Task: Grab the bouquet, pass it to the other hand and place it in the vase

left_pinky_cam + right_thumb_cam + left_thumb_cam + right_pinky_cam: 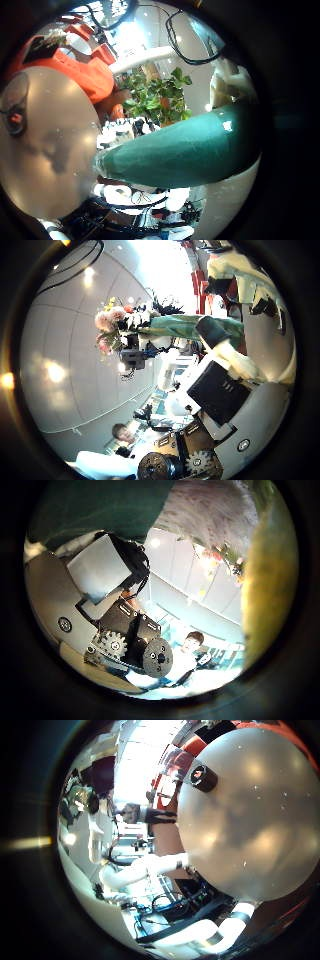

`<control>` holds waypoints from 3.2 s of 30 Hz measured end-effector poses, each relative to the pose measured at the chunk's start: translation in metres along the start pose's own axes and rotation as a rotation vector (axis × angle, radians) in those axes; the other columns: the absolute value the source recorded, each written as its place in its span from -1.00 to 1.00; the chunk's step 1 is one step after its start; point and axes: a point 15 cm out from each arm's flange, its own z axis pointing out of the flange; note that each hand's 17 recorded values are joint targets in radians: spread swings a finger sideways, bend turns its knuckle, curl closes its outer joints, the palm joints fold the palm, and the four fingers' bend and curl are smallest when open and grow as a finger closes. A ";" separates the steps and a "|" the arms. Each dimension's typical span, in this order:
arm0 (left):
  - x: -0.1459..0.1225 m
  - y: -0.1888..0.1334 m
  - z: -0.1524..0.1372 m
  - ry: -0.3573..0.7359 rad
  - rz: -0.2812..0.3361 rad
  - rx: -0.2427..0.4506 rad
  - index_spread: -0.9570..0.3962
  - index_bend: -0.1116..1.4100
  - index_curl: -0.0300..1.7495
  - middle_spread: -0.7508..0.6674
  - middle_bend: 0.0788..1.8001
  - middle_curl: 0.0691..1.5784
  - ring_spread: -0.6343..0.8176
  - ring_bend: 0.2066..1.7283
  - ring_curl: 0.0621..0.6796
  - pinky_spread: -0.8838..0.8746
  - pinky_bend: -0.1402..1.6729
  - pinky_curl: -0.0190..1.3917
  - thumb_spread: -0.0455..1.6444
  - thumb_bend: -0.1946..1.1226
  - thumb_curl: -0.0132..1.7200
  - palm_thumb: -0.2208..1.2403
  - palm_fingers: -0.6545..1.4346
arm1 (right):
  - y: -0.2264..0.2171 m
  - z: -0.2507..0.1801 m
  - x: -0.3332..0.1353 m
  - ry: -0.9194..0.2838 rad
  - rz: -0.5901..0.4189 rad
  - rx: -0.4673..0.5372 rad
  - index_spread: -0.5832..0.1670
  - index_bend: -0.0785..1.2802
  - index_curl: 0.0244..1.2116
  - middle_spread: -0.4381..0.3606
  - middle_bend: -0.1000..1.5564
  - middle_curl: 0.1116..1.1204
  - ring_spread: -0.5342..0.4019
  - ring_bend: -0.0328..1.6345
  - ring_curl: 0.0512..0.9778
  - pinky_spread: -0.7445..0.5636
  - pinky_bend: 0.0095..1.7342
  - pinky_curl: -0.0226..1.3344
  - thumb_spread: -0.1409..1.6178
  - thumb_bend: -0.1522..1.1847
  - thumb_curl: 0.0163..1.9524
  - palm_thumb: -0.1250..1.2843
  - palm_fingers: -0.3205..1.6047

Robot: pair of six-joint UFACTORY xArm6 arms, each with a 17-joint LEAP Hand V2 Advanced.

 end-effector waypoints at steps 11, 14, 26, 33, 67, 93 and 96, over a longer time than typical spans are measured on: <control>0.016 -0.045 -0.043 -0.215 0.107 0.165 -0.51 0.27 0.19 -0.62 0.34 0.14 -0.66 0.78 0.59 -0.64 0.50 0.39 0.26 -0.56 -0.13 0.68 0.63 | -0.010 -0.005 0.008 0.059 -0.007 0.051 -0.28 -0.34 -0.15 0.03 -0.22 -0.28 0.19 0.05 -0.25 0.46 -0.05 0.05 0.31 -0.81 -0.25 0.27 -0.76; 0.007 -0.054 -0.053 -0.272 0.125 0.212 -0.52 0.25 0.22 -0.62 0.33 0.14 -0.66 0.78 0.59 -0.65 0.49 0.43 0.27 -0.58 -0.11 0.69 0.63 | -0.016 -0.007 0.011 0.080 -0.011 0.074 -0.26 -0.45 -0.23 0.11 -0.33 -0.37 0.32 -0.07 -0.35 0.61 -0.15 -0.04 0.30 -0.82 -0.28 0.25 -0.78; -0.038 -0.083 -0.070 -0.411 0.139 0.312 -0.56 0.18 0.31 -0.63 0.32 0.16 -0.66 0.77 0.58 -0.69 0.42 0.56 0.28 -0.64 -0.05 0.71 0.64 | -0.040 -0.022 0.021 0.194 -0.032 0.241 -0.27 -0.69 -0.46 0.36 -0.62 -0.55 0.55 -0.41 -0.57 0.78 -0.42 -0.31 0.33 -0.81 -0.40 0.19 -0.73; -0.071 -0.092 -0.065 -0.412 0.109 0.337 -0.58 0.15 0.35 -0.63 0.30 0.16 -0.66 0.76 0.58 -0.71 0.38 0.62 0.30 -0.67 -0.03 0.72 0.65 | -0.033 -0.018 0.045 0.203 0.018 0.322 -0.22 -0.67 -0.54 0.40 -0.65 -0.56 0.59 -0.44 -0.58 0.80 -0.43 -0.37 0.33 -0.81 -0.43 0.20 -0.69; -0.217 -0.087 -0.073 -0.283 -0.084 0.297 0.00 -0.75 0.15 0.23 -0.58 -0.22 0.19 -0.10 -0.22 -0.04 -0.50 0.32 0.15 -0.85 -0.42 -0.48 -0.79 | -0.033 -0.012 0.050 0.191 0.039 0.304 -0.12 -0.65 -0.56 0.44 -0.65 -0.58 0.59 -0.46 -0.55 0.83 -0.43 -0.49 0.32 -0.81 -0.46 0.24 -0.59; -0.139 -0.005 -0.128 -0.365 -0.071 0.457 0.62 -0.69 -0.66 0.89 -0.90 -0.72 0.76 -0.63 -0.69 0.67 -0.65 -0.45 0.03 -0.76 -0.59 -0.65 -0.52 | -0.029 0.008 0.034 0.240 -0.021 0.210 -0.11 -0.63 -0.51 0.39 -0.64 -0.57 0.56 -0.50 -0.57 0.85 -0.49 -0.54 0.31 -0.81 -0.45 0.25 -0.48; -0.144 0.008 -0.123 -0.400 -0.108 0.457 0.63 -0.68 -0.68 0.89 -0.90 -0.73 0.76 -0.64 -0.69 0.67 -0.65 -0.47 0.03 -0.76 -0.59 -0.65 -0.51 | -0.027 0.006 0.036 0.282 -0.013 0.185 -0.11 -0.63 -0.50 0.39 -0.65 -0.57 0.56 -0.51 -0.57 0.85 -0.50 -0.55 0.31 -0.81 -0.45 0.25 -0.48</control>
